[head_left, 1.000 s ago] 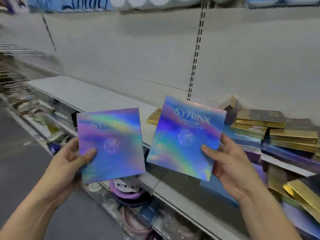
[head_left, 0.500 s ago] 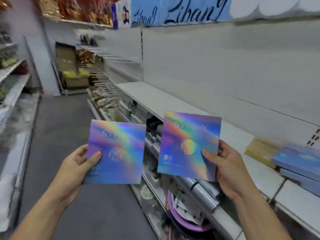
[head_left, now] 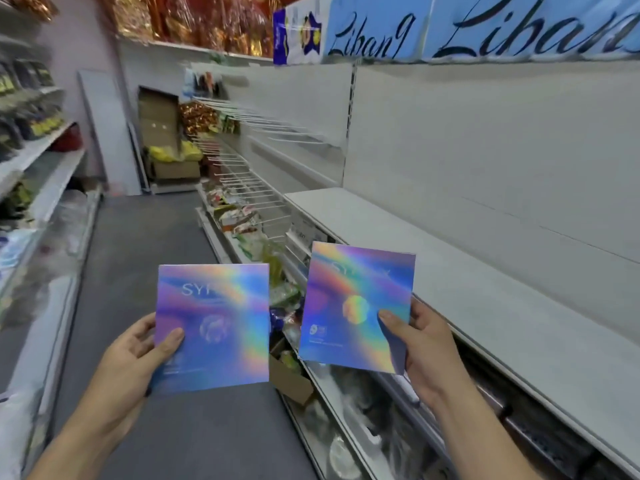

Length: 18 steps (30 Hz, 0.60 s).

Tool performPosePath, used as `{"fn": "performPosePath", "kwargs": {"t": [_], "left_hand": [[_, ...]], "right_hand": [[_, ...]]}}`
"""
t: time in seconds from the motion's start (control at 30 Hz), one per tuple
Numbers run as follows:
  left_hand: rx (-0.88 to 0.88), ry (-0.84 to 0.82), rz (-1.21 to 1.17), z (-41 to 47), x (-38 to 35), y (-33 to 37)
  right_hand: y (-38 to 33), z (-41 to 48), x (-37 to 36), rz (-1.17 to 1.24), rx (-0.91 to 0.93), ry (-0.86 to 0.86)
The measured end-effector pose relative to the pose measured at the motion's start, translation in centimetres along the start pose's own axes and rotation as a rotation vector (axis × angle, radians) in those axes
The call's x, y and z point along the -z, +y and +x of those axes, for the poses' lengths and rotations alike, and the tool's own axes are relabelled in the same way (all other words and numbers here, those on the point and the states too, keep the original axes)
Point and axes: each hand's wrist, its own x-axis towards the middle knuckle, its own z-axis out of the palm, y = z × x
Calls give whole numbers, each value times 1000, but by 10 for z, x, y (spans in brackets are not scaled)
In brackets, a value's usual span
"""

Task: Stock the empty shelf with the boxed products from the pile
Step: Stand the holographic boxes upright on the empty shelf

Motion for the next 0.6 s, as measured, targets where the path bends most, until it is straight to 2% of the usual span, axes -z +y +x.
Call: {"fn": "performPosePath", "kwargs": {"t": [0.23,0.6], "left_hand": [[-23,10,-45,158,-2,-11],[-19,-144,-43,393,-56,3]], "right_hand": [[20,140,-38,16,48,50],[16,334,-57,-11,162,198]]}}
